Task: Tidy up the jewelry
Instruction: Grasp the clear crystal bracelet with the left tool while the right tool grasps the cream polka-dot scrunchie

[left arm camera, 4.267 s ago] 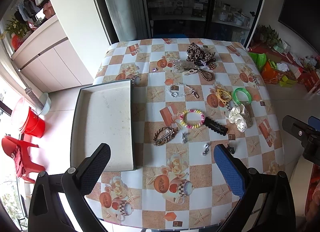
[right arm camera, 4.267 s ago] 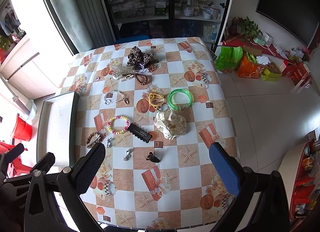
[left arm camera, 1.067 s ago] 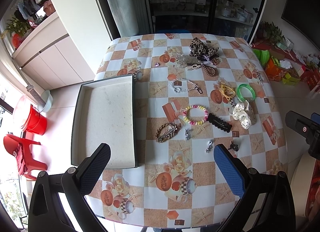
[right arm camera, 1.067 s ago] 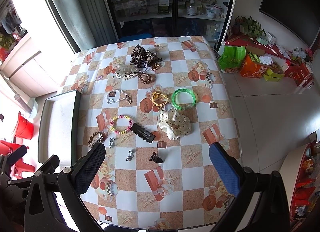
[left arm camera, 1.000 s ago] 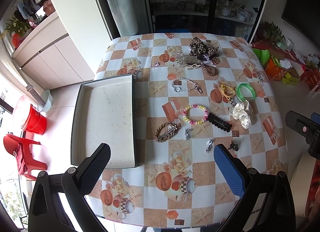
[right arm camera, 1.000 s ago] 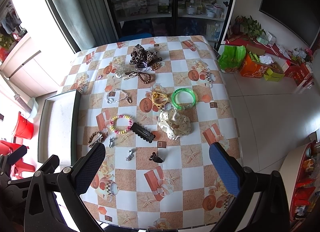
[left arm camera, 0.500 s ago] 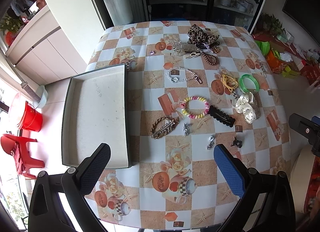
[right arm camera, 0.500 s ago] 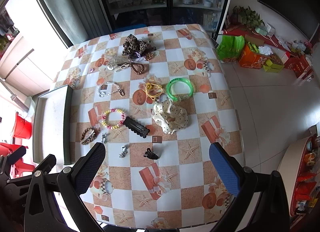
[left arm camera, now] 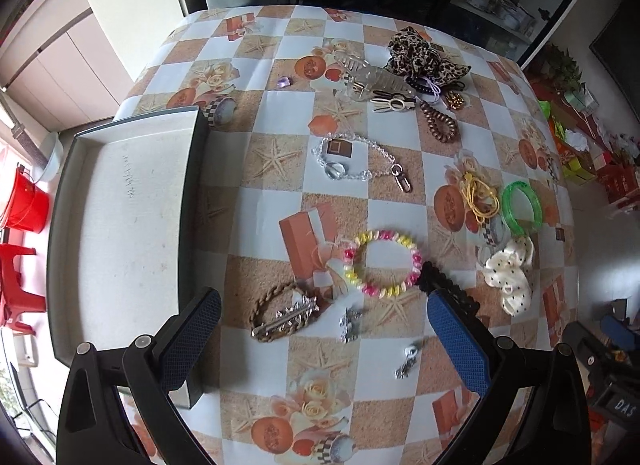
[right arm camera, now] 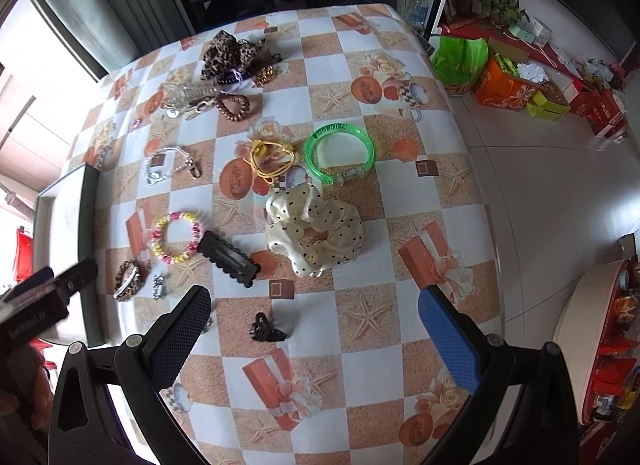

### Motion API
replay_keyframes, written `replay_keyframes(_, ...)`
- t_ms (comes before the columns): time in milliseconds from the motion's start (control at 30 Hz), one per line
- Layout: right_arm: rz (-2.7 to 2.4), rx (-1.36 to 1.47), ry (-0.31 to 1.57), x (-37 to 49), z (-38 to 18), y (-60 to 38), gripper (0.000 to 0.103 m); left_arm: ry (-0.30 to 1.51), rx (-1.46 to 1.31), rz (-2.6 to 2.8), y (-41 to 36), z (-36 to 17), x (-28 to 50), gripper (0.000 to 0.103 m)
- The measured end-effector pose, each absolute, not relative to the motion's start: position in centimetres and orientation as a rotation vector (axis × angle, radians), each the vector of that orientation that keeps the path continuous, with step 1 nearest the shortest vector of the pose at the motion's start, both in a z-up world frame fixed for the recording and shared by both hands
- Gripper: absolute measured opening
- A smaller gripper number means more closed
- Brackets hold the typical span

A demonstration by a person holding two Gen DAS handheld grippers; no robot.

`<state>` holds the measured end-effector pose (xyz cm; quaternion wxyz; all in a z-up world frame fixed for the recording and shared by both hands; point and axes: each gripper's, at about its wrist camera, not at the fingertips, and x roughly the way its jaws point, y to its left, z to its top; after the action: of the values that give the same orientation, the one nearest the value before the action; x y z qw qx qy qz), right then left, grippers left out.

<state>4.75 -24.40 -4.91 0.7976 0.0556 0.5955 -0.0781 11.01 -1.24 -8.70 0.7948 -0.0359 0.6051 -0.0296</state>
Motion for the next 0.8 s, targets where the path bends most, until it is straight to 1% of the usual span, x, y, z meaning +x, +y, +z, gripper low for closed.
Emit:
replay_keyframes(333,-0.166,0.119,1.319,8.3,-10.2,-25.4,0.103,1.274,-0.122,-0.058,-2.1,-13.5,18.2,0.103)
replay_keyframes(367,-0.165,0.119,1.318,8.6,-10.6,-25.5,0.103,1.269,-0.120,-0.063,-2.2,-13.8,18.8,0.102)
replay_keyframes(400,-0.161,0.117,1.318,8.9,-11.0,-25.5,0.103,1.268,-0.111,-0.065,-2.3,-14.1,19.4,0.099)
replay_keyframes(433,-0.160,0.112,1.321,9.1,-11.3,-25.5,0.103,1.270,-0.093,-0.065,-2.4,-14.4,20.0,0.098)
replay_keyframes(667,-0.136,0.079,1.330,10.0,-12.9,-24.9,0.103,1.256,0.014,-0.116,-3.4,-16.7,22.2,0.099)
replay_keyframes(800,-0.138,0.072,1.332,10.4,-14.1,-24.8,0.103,1.260,0.016,-0.120,-3.7,-18.0,22.9,0.098)
